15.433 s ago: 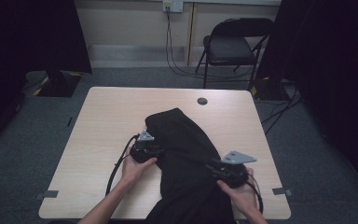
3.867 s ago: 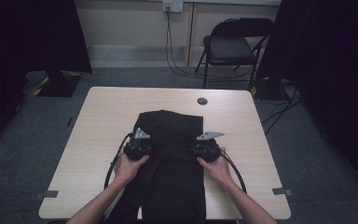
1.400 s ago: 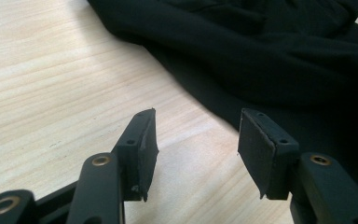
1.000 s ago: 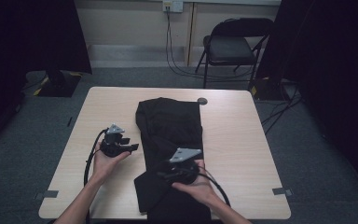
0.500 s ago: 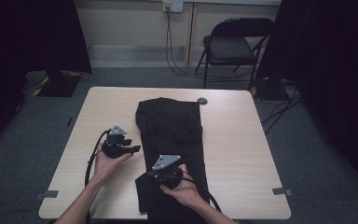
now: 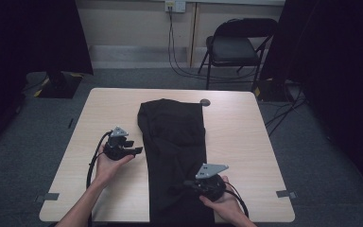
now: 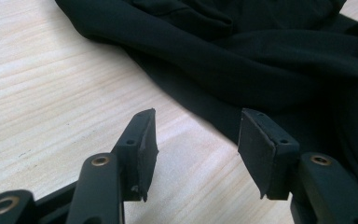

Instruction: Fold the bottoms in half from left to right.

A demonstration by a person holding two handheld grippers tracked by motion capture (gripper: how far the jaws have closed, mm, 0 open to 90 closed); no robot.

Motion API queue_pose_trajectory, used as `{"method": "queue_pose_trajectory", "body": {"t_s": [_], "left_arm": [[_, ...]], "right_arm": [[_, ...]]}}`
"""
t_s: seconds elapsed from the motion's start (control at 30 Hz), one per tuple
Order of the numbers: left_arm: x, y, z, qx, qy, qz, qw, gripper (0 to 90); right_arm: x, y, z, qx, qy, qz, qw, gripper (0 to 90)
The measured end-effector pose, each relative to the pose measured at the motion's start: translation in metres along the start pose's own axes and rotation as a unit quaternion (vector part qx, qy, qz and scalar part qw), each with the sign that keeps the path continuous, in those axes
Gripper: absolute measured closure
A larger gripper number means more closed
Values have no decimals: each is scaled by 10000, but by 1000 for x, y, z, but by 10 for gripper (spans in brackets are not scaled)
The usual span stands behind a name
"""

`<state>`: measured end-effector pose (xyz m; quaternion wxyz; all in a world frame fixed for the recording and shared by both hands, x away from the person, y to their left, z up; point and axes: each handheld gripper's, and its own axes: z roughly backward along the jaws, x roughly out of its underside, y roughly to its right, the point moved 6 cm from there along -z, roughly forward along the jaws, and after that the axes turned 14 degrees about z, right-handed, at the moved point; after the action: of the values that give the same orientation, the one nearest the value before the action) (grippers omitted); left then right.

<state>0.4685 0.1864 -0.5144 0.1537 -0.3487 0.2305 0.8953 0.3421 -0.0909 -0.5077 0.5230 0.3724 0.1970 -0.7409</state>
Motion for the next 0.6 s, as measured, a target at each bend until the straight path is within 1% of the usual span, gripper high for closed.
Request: {"method": "queue_pose_trajectory", "body": {"t_s": [0.03,0.07,0.1,0.13,0.17,0.2,0.23,0.27,0.3,0.33,0.37,0.4,0.43,0.47,0.5,0.53,0.57,0.6], "left_arm": [[0,0,0,-10,1,-10,10000,466],[0,1,0,-6,-2,-26,10000,466],[0,3,1,-3,2,-71,10000,466],[-1,4,1,-17,31,-109,9999,466],[-2,5,2,-28,36,-138,9999,466],[-5,7,2,-14,58,-189,9998,466],[-6,8,2,-19,106,-193,9998,466],[-9,8,1,-36,170,-193,9997,467],[-11,8,0,-17,134,-170,9998,469],[-14,9,-2,13,78,-182,9998,471],[-18,10,-4,15,131,-193,9997,485],[-23,10,-6,7,250,-147,9996,503],[-27,11,-9,96,277,3,9996,516],[-31,11,-12,163,269,37,9995,531],[-35,11,-15,136,337,32,9993,537],[-41,10,-18,217,370,112,9990,544],[-48,11,-23,333,481,298,9978,550],[-54,12,-26,341,498,316,9977,550]], "right_arm": [[6,2,5,97,21,-41,9999,891],[7,5,9,204,112,-51,9997,807],[6,12,16,432,199,-114,9988,706],[4,20,21,551,298,-258,9977,633],[2,27,26,604,433,-408,9964,589],[0,32,28,654,526,-483,9953,565],[-3,41,29,796,572,-536,9937,553],[-4,46,28,856,544,-553,9933,553],[-6,56,24,912,521,-538,9930,551],[-8,62,21,944,491,-522,9930,540],[-12,75,14,1056,425,-538,9920,521],[-15,87,8,1117,376,-582,9913,509],[-17,99,2,1200,333,-623,9903,497],[-20,111,-5,1292,269,-643,9892,480],[-22,123,-12,1341,179,-703,9883,458],[-23,132,-17,1371,112,-743,9877,453],[-24,143,-25,1378,51,-815,9871,443],[-25,155,-34,1330,-57,-968,9864,422]]}}
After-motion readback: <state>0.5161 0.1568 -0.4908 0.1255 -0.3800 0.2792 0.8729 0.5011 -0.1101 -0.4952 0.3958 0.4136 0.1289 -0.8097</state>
